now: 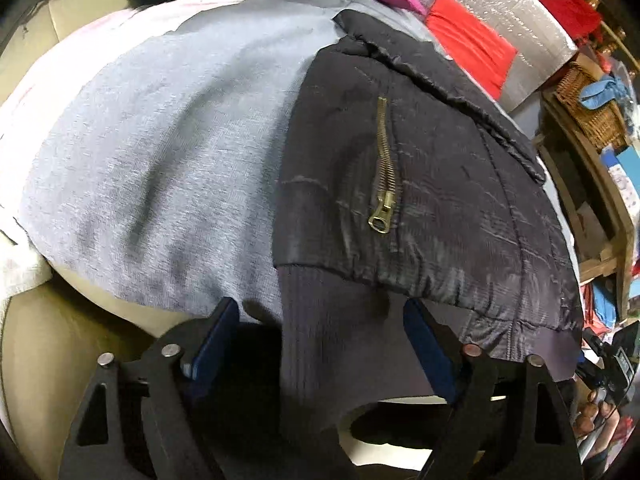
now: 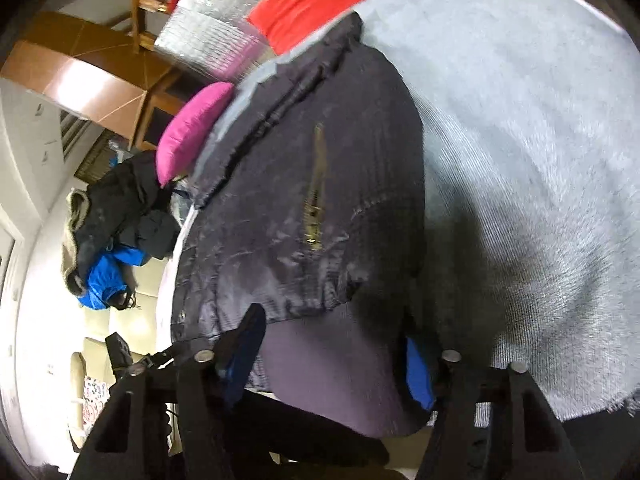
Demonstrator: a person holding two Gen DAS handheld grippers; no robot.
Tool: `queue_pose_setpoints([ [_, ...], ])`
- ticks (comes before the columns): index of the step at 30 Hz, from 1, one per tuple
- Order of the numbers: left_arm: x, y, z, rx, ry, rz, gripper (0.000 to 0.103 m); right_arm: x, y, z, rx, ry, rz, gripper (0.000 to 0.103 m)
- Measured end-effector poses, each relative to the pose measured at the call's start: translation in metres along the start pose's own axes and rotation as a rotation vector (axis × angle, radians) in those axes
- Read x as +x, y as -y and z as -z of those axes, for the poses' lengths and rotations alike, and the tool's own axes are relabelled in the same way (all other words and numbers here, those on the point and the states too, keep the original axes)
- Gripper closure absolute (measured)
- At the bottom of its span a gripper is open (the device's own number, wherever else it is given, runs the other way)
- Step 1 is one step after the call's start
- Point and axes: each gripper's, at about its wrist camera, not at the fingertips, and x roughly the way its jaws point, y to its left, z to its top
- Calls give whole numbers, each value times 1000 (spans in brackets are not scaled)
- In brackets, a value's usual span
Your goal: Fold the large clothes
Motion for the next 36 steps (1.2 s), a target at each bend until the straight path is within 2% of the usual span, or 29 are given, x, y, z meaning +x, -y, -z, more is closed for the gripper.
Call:
queue_pose_setpoints([
  [1,1,1,1,9,-1,-11,31,1,0,0,-5,-5,10,46],
  [3,6,2,2,27,-14,-36,56,9,12,0,26,-28,47,46],
  [4,9,2,1,17,-33,-20,61,14,19,1,47,-47,65,46],
  [9,6,7,-1,23,-17,-29,61,20,15,4,31,-51,77,45],
  [11,9,10,-4,24,-25,-41,53,23,11,4,-1,-59,95,46],
  [12,10,9,-6,24,-25,-43,53,23,10,4,-13,-63,111,50],
  [13,11,10,-6,31,-21,-51,53,24,11,6,-14,-71,133,73],
  [14,12,13,-6,51,-19,-65,64,24,14,6,0,-76,132,82],
  [15,12,14,-6,65,-19,-77,81,23,16,5,8,-76,122,85],
  [16,11,16,-7,73,-17,-91,86,19,13,5,-2,-71,122,87],
  [17,7,17,-9,72,-12,-78,95,15,8,5,-18,-64,122,88],
  [23,-39,19,-15,47,104,-11,95,-31,-29,-4,-75,31,50,91],
  [26,-19,10,-16,19,48,-16,94,-15,-5,-2,-6,-17,32,91],
  [28,-6,9,-12,6,16,-51,87,-4,10,4,47,-31,20,87],
  [30,2,9,-11,0,13,-67,69,-1,14,8,45,-16,30,87],
  [31,3,10,-11,0,18,-65,62,-1,15,8,48,-9,29,84],
  [32,3,11,-12,3,25,-64,51,0,17,8,54,-4,27,81],
  [33,4,15,-14,7,39,-62,49,1,19,7,60,-5,35,78],
  [36,13,26,-19,30,43,-66,45,10,26,4,84,-17,61,61],
])
